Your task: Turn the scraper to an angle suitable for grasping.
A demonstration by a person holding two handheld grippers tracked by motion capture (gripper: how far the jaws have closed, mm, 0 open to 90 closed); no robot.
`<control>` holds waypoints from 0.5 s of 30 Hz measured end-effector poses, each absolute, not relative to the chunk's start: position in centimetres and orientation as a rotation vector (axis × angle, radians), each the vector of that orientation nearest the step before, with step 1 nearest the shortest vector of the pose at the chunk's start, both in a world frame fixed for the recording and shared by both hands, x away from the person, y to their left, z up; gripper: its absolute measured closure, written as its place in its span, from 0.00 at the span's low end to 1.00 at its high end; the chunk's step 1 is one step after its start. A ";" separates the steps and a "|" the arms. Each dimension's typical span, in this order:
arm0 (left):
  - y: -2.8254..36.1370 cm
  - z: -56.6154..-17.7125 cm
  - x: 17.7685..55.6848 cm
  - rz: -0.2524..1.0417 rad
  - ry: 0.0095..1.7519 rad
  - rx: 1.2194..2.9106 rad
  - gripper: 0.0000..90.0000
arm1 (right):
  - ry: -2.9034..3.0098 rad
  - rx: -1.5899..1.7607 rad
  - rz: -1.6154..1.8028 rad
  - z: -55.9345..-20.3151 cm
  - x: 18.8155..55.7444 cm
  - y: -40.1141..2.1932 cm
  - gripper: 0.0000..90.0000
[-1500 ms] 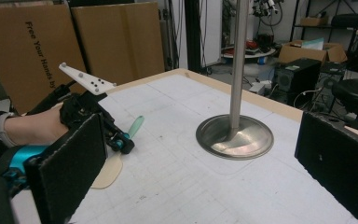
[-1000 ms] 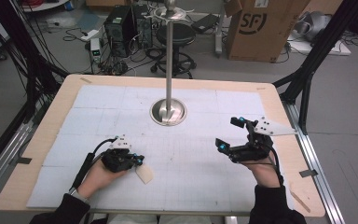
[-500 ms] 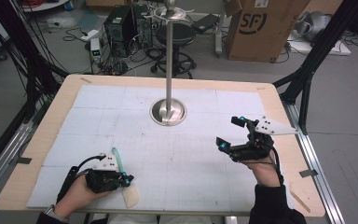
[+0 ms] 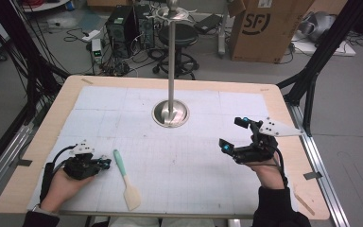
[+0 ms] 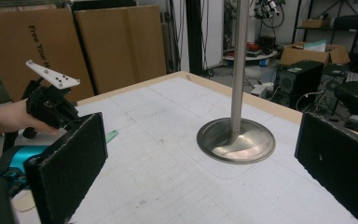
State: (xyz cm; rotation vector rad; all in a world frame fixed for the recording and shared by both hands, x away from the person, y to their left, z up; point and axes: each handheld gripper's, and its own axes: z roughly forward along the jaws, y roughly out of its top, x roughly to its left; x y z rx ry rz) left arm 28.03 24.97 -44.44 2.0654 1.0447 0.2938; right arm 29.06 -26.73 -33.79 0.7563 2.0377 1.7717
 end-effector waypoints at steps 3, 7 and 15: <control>24.0 -44.5 28.4 0.306 1.039 2.066 1.00 | 2.042 0.750 1.765 -33.8 29.1 -26.5 0.01; 21.8 -44.4 28.9 0.360 0.990 2.103 1.00 | 2.054 0.750 1.761 -33.9 29.1 -26.2 0.01; 16.9 -44.4 29.5 0.352 0.869 2.159 1.00 | 2.071 0.752 1.742 -34.0 29.1 -26.0 0.01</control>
